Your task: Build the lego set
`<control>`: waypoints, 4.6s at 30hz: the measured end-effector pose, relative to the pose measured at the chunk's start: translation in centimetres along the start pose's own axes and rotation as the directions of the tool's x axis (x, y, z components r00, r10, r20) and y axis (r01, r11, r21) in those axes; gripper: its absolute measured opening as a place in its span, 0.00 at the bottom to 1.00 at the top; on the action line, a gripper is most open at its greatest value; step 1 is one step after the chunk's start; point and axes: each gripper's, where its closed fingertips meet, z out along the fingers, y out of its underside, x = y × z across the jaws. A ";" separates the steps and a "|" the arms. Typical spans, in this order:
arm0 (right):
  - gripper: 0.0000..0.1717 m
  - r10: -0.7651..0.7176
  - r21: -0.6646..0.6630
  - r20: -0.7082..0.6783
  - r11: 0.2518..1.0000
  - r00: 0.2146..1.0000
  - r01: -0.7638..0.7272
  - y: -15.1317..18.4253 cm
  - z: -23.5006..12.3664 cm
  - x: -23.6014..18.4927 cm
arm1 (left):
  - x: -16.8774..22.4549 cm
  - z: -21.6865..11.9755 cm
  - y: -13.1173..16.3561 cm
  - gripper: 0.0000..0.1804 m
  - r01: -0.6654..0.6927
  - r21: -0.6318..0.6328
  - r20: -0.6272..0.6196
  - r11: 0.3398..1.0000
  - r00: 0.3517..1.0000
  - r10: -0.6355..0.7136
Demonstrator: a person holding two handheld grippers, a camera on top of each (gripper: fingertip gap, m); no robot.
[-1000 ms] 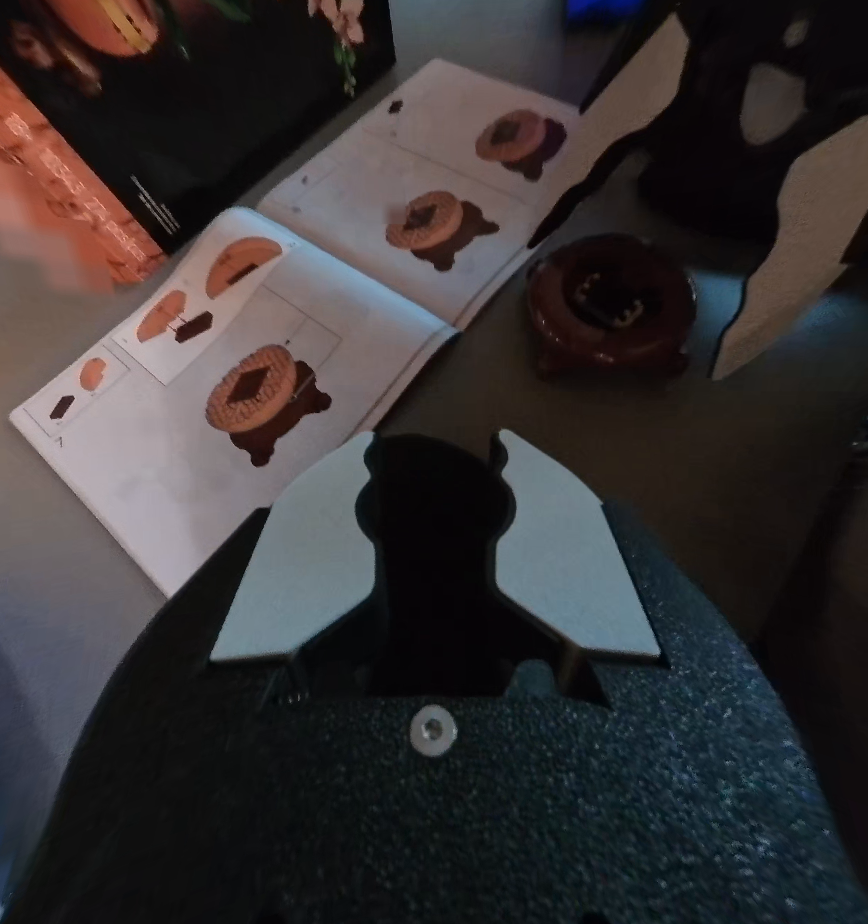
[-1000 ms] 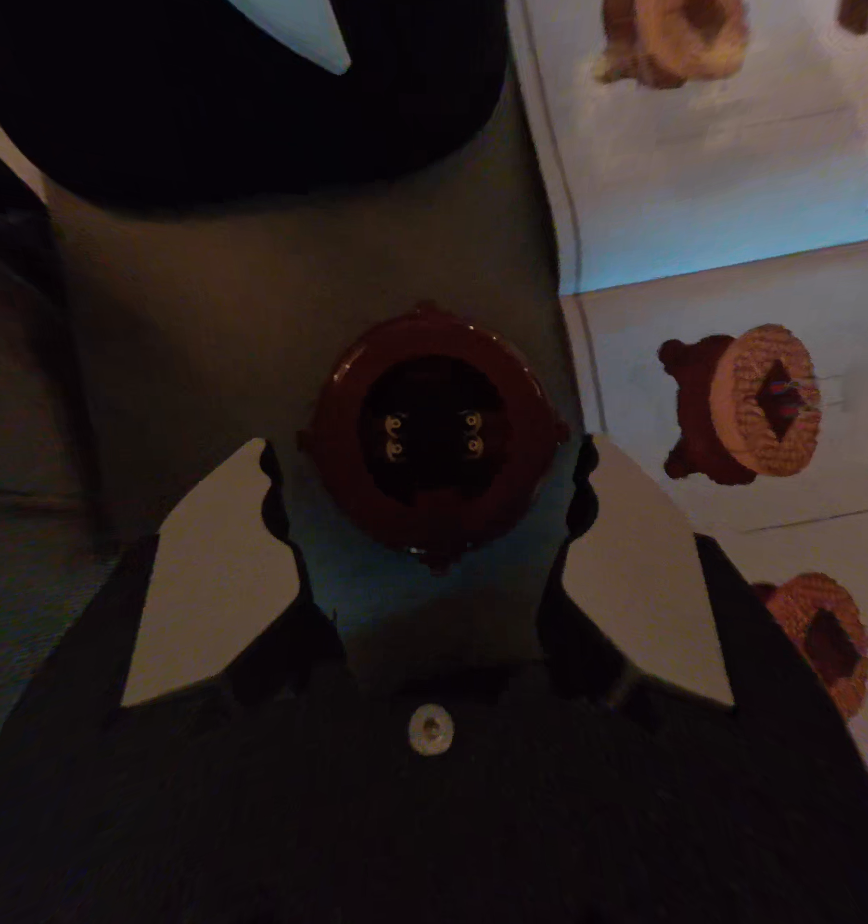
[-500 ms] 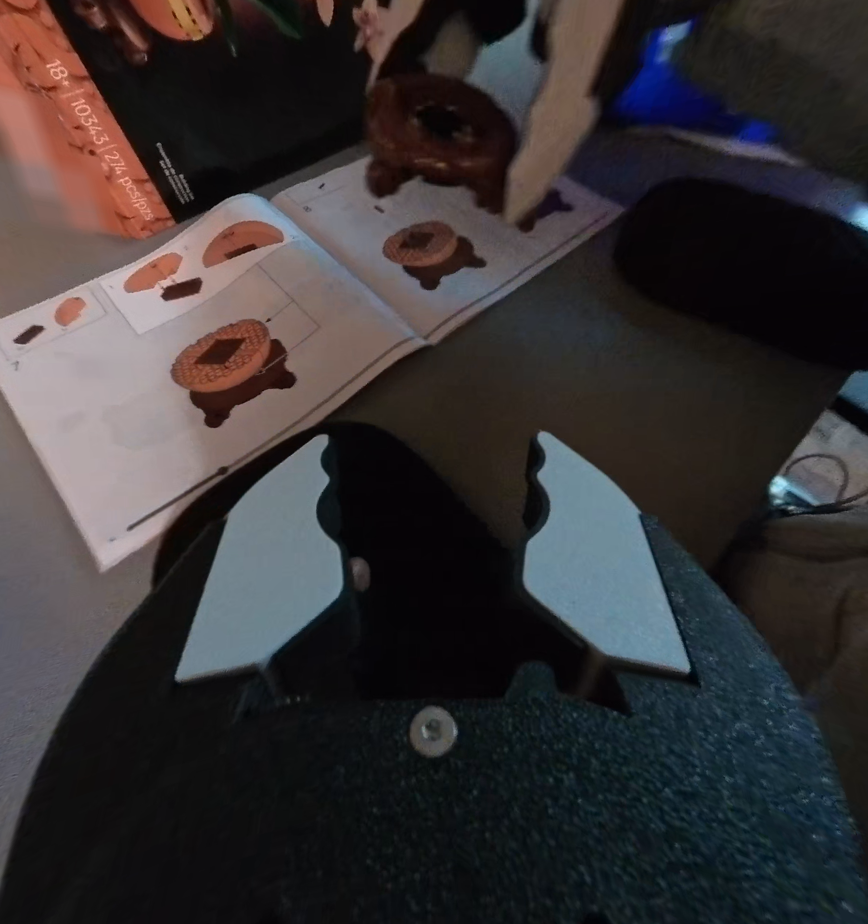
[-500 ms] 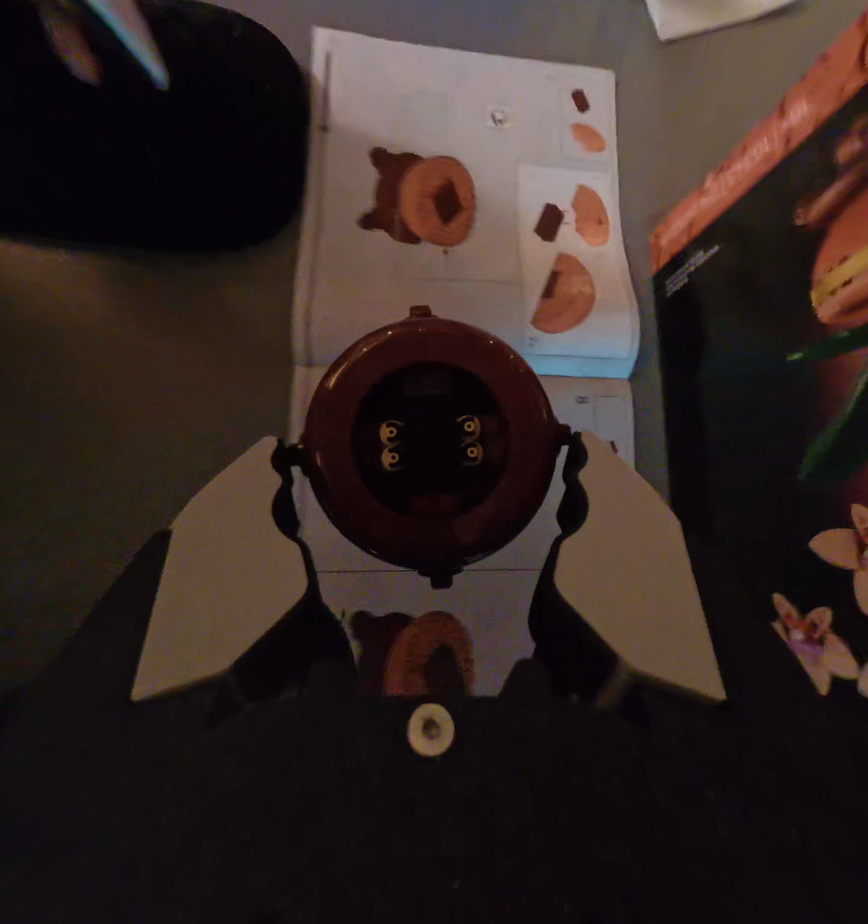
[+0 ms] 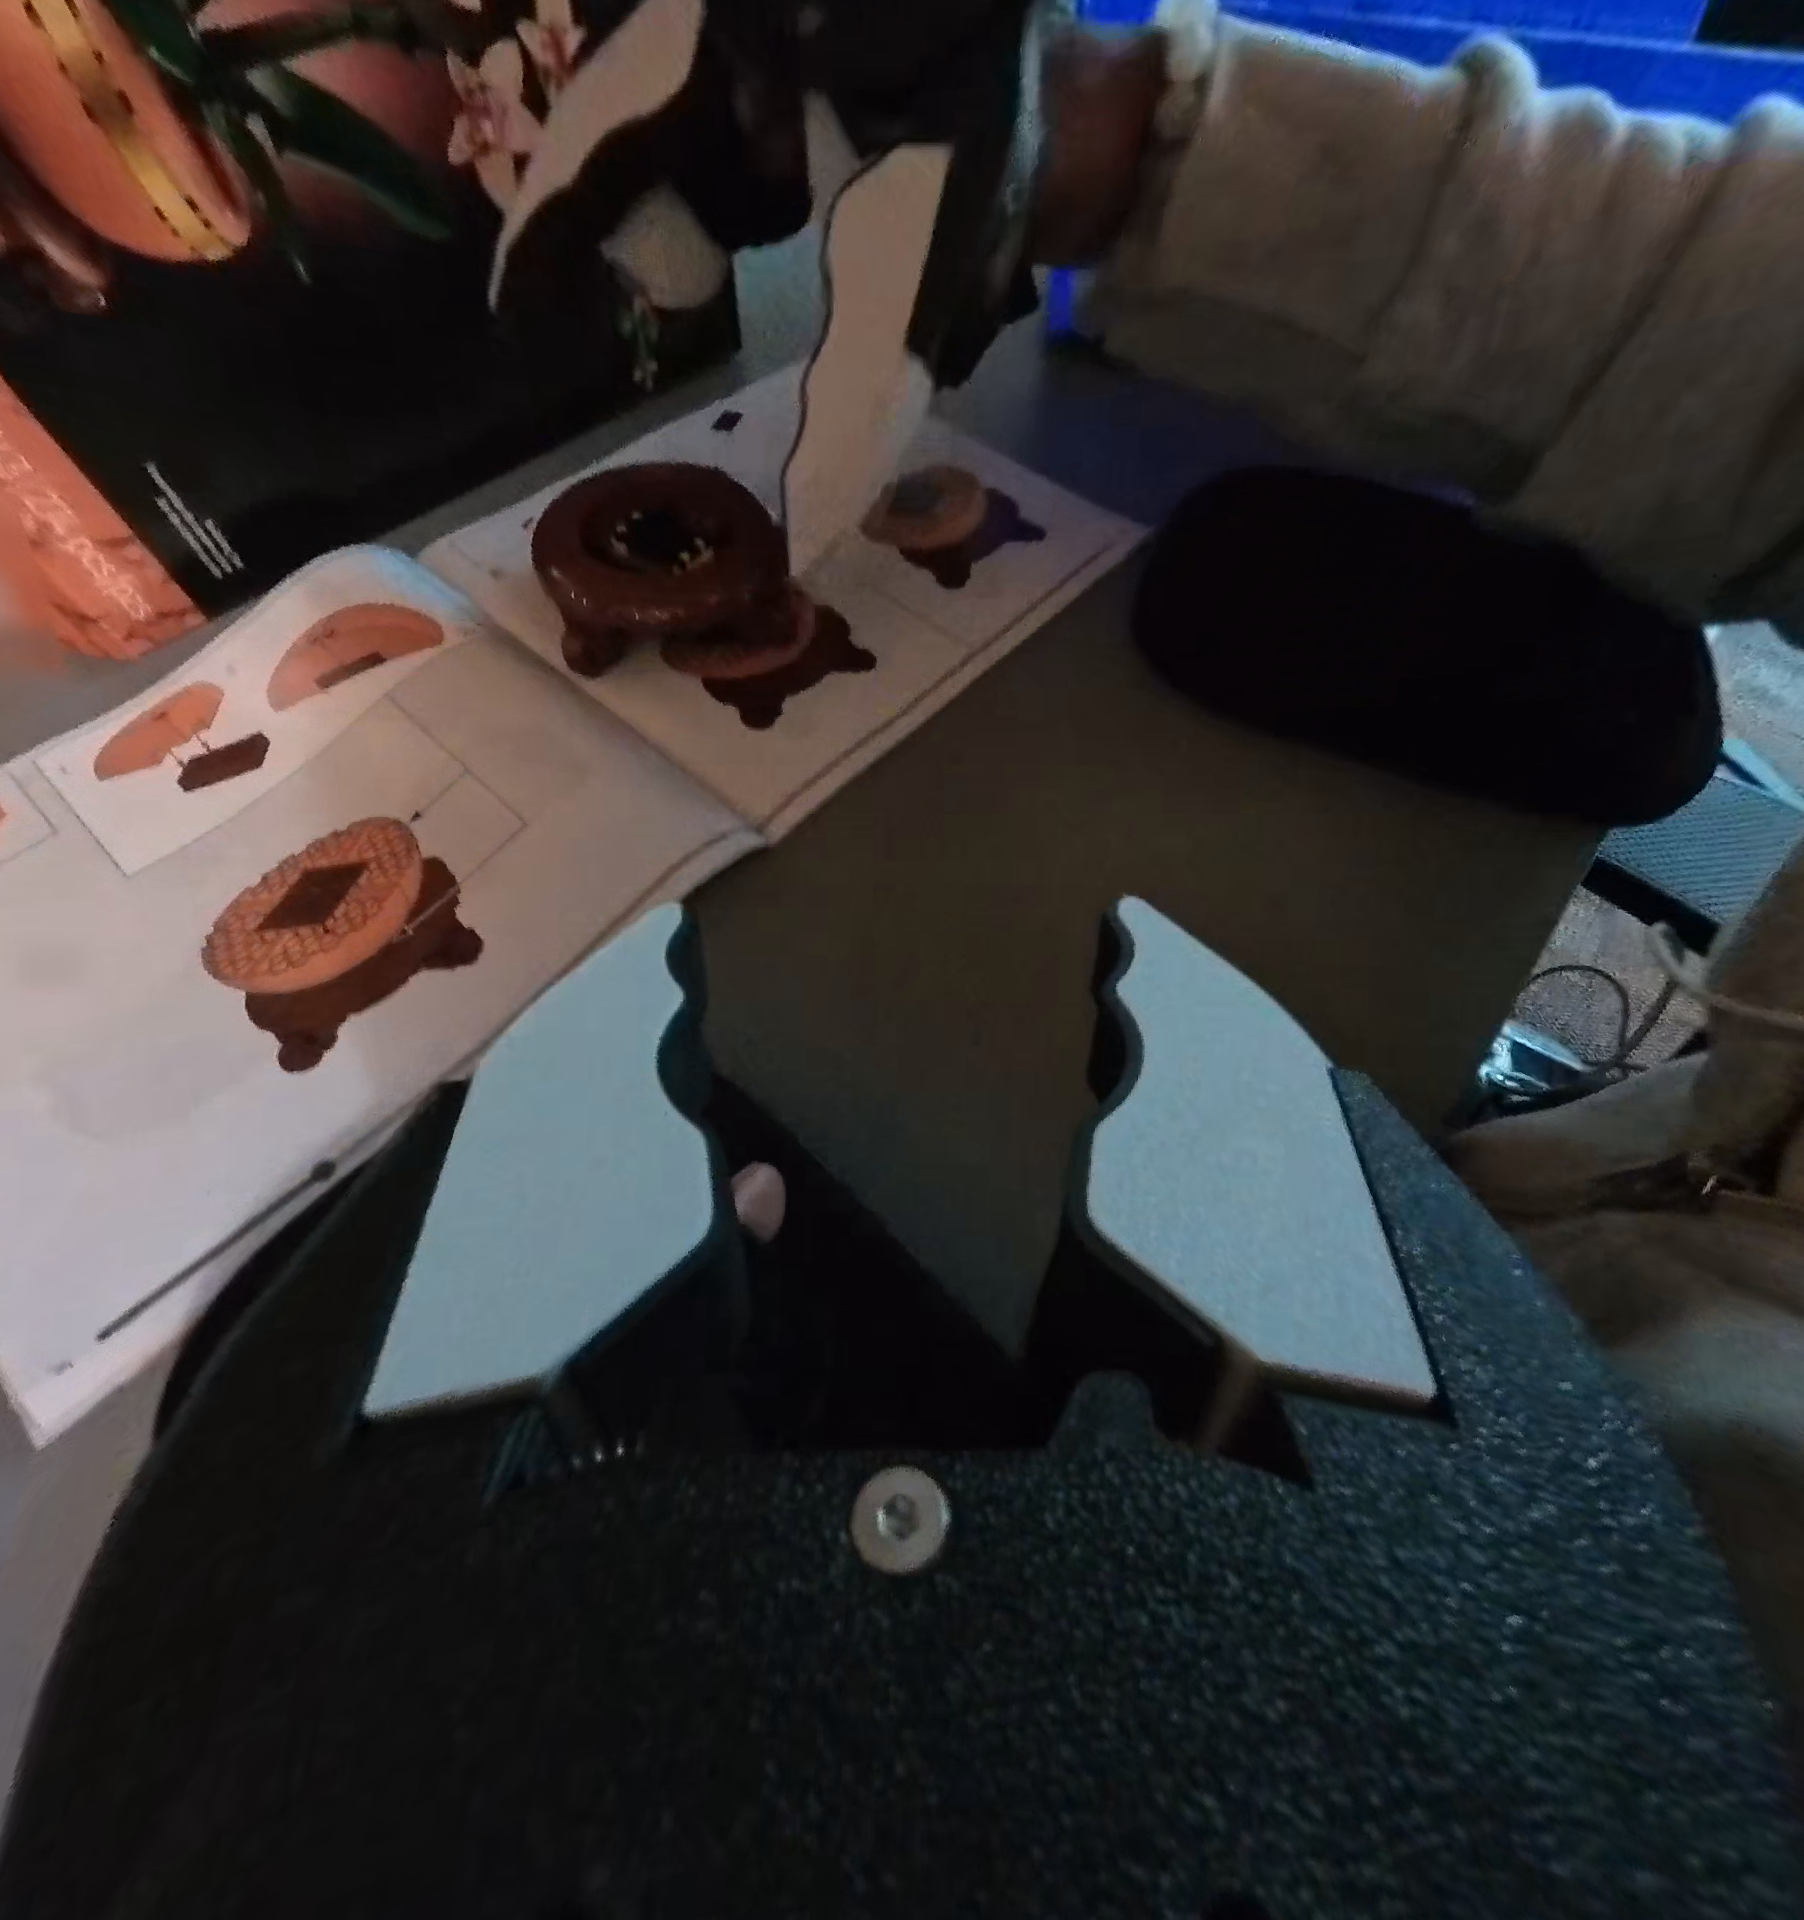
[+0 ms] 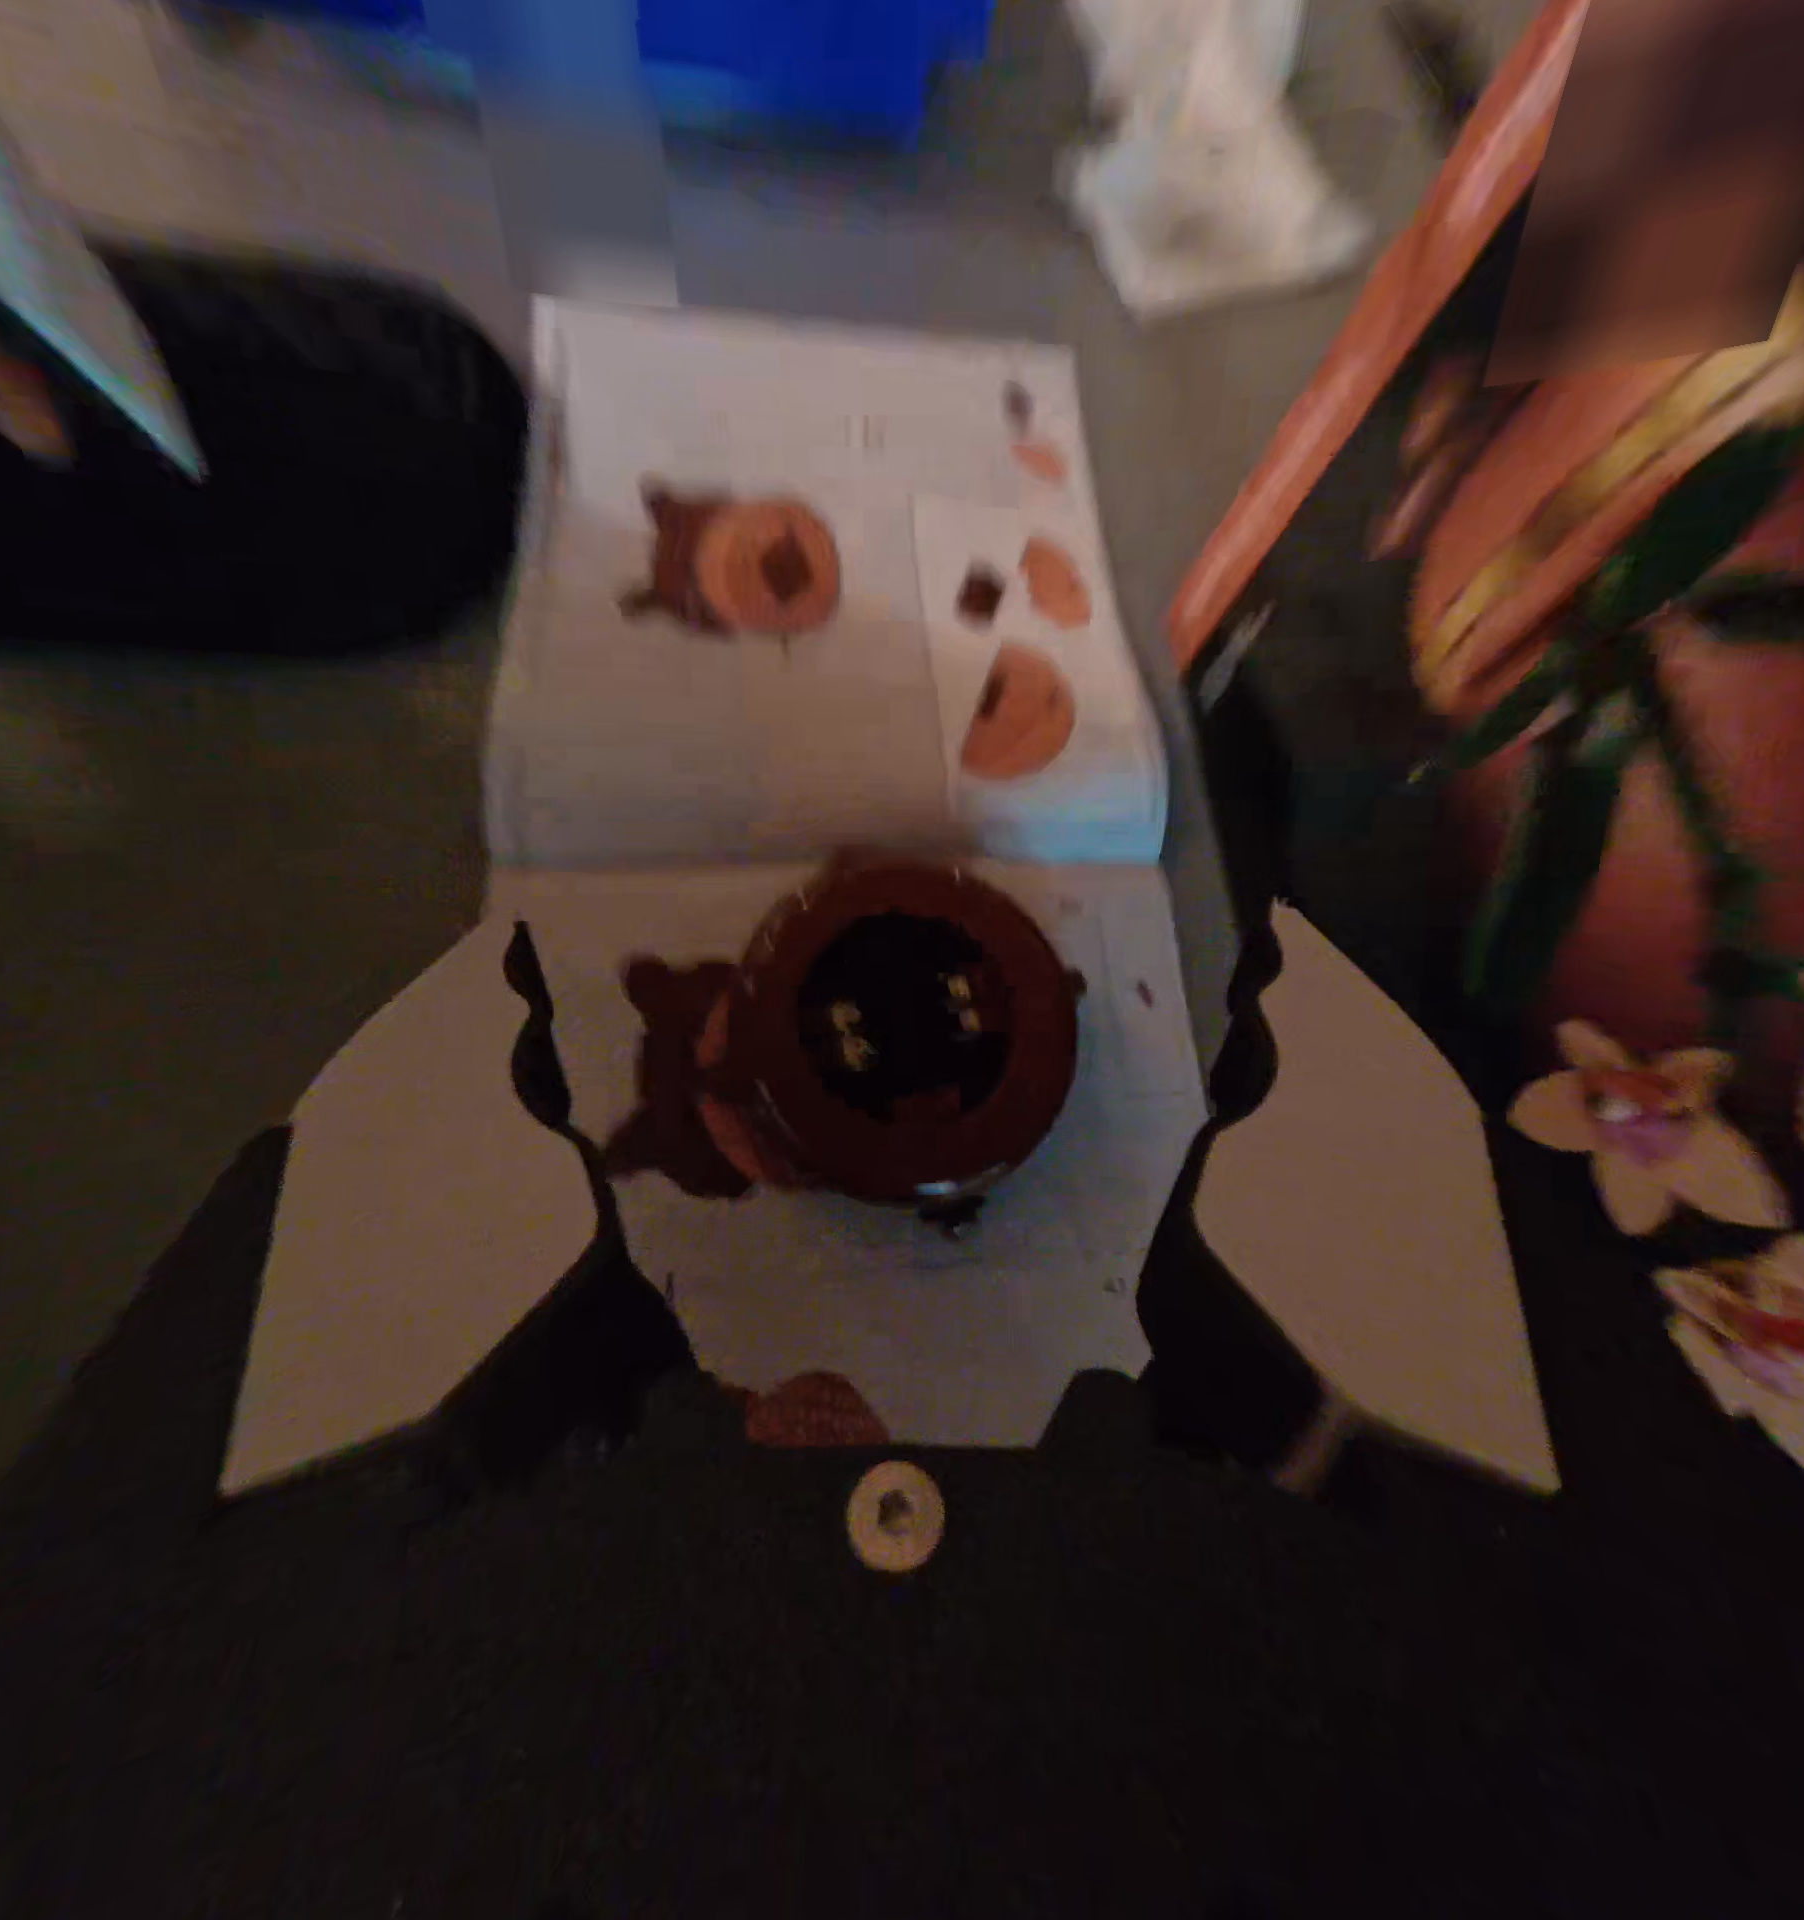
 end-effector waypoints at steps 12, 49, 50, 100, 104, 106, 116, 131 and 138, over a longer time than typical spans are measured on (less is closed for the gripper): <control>0.38 0.269 0.578 -0.432 0.815 0.861 0.036 -5.8 -25.6 -7.0 | -0.4 2.3 -7.1 0.16 0.073 0.340 -0.137 0.938 0.990 -0.028; 0.20 0.161 -0.183 -0.566 0.932 0.808 -0.314 14.7 -34.9 1.0 | -6.7 2.7 -3.5 0.21 0.072 0.229 0.120 0.971 0.988 -0.102; 0.20 0.163 -0.205 -0.556 0.924 0.815 -0.324 15.4 -35.0 1.4 | -6.8 2.6 -3.5 0.20 0.081 0.234 0.124 0.969 0.986 -0.112; 0.12 0.034 -0.498 -0.814 0.470 0.579 -0.728 28.4 -27.9 11.9 | -8.5 1.5 -3.6 0.18 0.347 0.322 -0.041 0.881 0.935 -0.353; 0.04 0.399 -0.405 -0.673 0.506 0.623 -0.761 25.9 -24.8 9.0 | -8.6 1.5 -3.6 0.19 0.373 0.323 -0.069 0.870 0.926 -0.372; 0.10 0.494 -0.383 -0.635 0.466 0.594 -0.797 25.2 -24.6 7.9 | -8.7 1.6 -3.5 0.19 0.394 0.311 -0.084 0.865 0.918 -0.388; 0.09 -0.025 -0.536 -0.814 0.419 0.581 -0.733 29.0 -28.9 11.6 | -8.7 1.4 -3.6 0.19 0.403 0.325 -0.096 0.856 0.914 -0.394; 0.28 0.169 -0.588 -0.690 0.438 0.704 -0.681 27.2 -27.4 9.5 | -8.7 1.2 -3.7 0.19 0.424 0.335 -0.125 0.841 0.905 -0.407; 0.18 -0.098 -0.809 -0.385 0.514 0.918 -0.284 26.7 -25.8 10.5 | -8.8 1.1 -3.7 0.19 0.429 0.343 -0.127 0.835 0.903 -0.412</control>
